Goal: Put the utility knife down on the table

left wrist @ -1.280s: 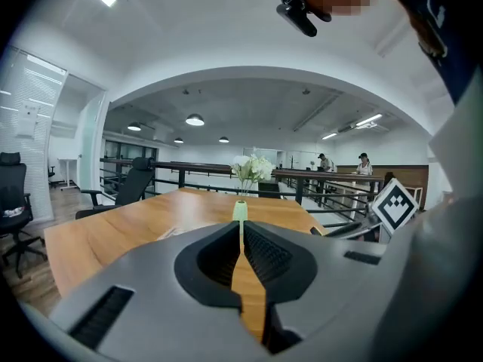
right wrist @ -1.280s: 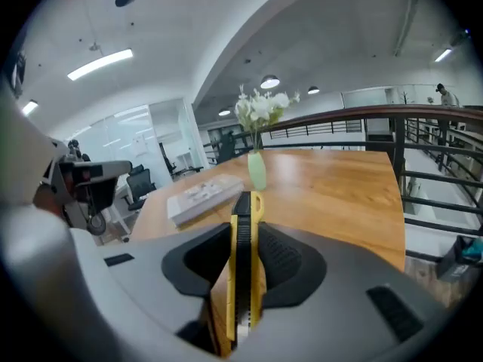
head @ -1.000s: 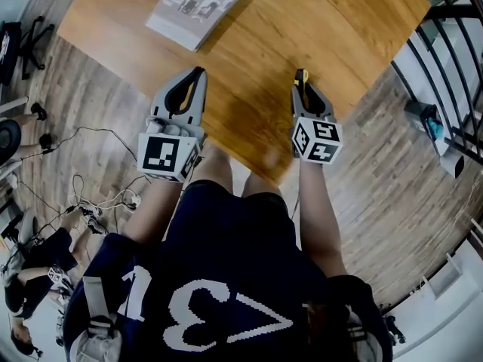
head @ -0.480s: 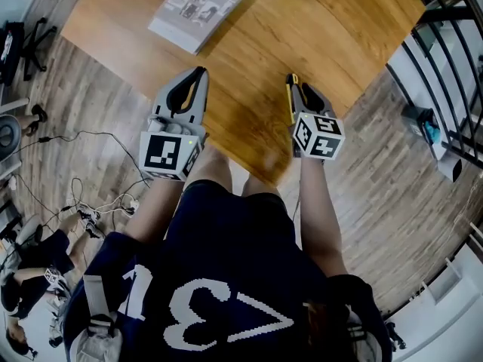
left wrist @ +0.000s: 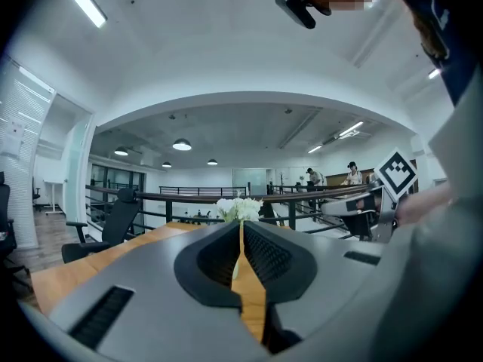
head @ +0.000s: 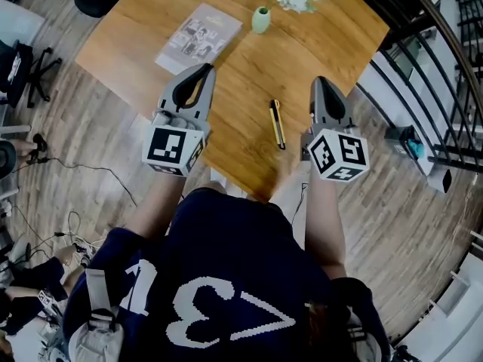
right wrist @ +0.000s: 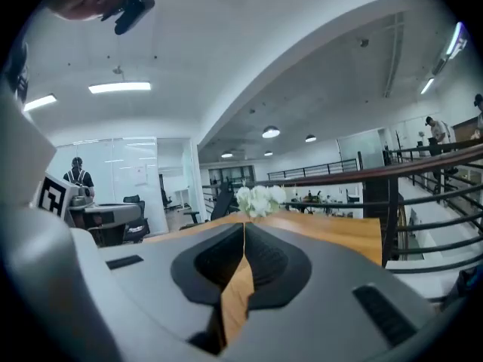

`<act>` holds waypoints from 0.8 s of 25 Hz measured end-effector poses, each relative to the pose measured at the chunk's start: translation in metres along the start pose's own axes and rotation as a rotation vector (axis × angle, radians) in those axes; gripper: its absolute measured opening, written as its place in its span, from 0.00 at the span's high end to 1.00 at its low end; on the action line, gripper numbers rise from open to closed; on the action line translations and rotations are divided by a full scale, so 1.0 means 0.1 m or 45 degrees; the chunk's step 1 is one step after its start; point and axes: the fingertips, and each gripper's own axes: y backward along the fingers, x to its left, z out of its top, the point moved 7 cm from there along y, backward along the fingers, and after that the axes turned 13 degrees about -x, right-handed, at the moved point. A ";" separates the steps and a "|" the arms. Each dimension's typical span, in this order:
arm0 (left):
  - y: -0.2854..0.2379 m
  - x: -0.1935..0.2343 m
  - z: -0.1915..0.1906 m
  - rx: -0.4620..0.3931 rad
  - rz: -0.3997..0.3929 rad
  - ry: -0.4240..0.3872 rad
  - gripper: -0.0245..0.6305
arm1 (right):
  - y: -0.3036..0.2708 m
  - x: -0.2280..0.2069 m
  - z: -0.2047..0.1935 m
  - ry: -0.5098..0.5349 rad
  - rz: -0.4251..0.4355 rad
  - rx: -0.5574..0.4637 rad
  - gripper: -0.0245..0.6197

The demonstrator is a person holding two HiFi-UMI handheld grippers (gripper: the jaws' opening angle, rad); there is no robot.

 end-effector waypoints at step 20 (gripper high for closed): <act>0.08 -0.13 0.54 -0.135 0.000 -0.044 0.92 | 0.44 0.26 1.04 0.079 0.093 -0.332 0.92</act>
